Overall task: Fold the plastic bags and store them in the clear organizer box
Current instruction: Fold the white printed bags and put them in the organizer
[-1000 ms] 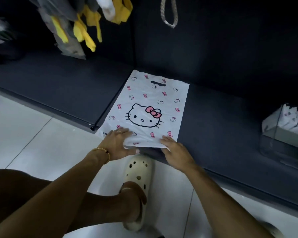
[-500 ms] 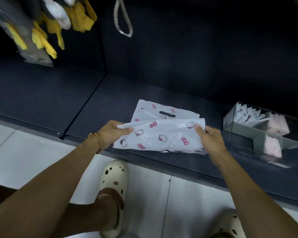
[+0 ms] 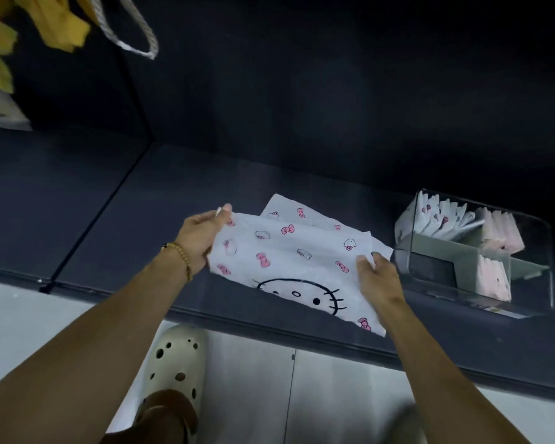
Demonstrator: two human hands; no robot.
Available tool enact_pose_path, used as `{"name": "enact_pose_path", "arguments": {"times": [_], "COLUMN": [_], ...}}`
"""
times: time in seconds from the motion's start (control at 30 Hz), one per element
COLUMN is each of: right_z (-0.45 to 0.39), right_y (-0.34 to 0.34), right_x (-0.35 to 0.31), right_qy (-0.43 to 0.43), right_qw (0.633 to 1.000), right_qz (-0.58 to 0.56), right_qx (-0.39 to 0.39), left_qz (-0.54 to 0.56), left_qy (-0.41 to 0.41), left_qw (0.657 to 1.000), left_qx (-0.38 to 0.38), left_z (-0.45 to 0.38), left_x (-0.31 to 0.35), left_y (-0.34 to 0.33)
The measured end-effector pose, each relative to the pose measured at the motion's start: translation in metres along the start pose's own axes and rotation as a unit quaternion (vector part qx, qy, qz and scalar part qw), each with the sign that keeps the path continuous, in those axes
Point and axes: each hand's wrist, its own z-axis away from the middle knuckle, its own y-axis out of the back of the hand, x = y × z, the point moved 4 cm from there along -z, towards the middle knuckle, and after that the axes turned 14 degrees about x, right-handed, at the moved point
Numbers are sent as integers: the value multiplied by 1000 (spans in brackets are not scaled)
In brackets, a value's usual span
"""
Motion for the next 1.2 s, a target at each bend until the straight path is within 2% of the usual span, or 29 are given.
{"name": "enact_pose_path", "arguments": {"times": [0.1, 0.17, 0.23, 0.3, 0.43, 0.5, 0.6, 0.67, 0.77, 0.9, 1.03, 1.07, 1.13, 1.2], "right_z": [-10, -12, -13, -11, -4, 1, 1, 1, 2, -1, -1, -1, 0, 0], "right_y": [-7, -9, -7, -5, -5, -6, -6, -6, -6, -8, -11, -12, -12, -12], "right_x": [16, 24, 27, 28, 33, 32, 29, 28, 27, 23, 19, 19, 19, 19], "right_qy": [-62, -75, -78, -88, -88, -74, -65, -63, -47, -40, -17, -9, 3, 10], "right_qw": [998, 995, 993, 990, 991, 993, 991, 989, 989, 987, 985, 985, 983, 981], "right_qz": [-12, -17, -30, -63, -52, -24, 4, 7, 27, 76, 112, 118, 132, 144], "right_qx": [26, 59, 84, 92, 87, 93, 115, 133, 140, 133, 131, 127, 126, 129], "left_qz": [-68, -152, -273, -361, -439, -453, -410, -418, -473, -539, -563, -554, -549, -560], "left_qy": [60, 19, -101, -182, -223, -220, -222, -247, -293, -277, -290, -324, -425, -521], "left_qw": [991, 982, 953, 914, 870, 863, 884, 873, 828, 792, 761, 751, 705, 642], "left_qx": [-95, -110, -79, -41, 16, 35, 23, 40, 65, 71, 140, 155, 144, 55], "left_z": [-2, -5, -11, -11, -7, -6, -2, 1, 1, -4, 0, 2, 7, 12], "left_x": [-17, -33, -39, -42, -53, -58, -59, -56, -52, -58, -53, -50, -45, -47], "left_y": [-12, -14, -13, -10, -6, 0, 4, 4, 3, 1, 3, 0, -14, -42]}}
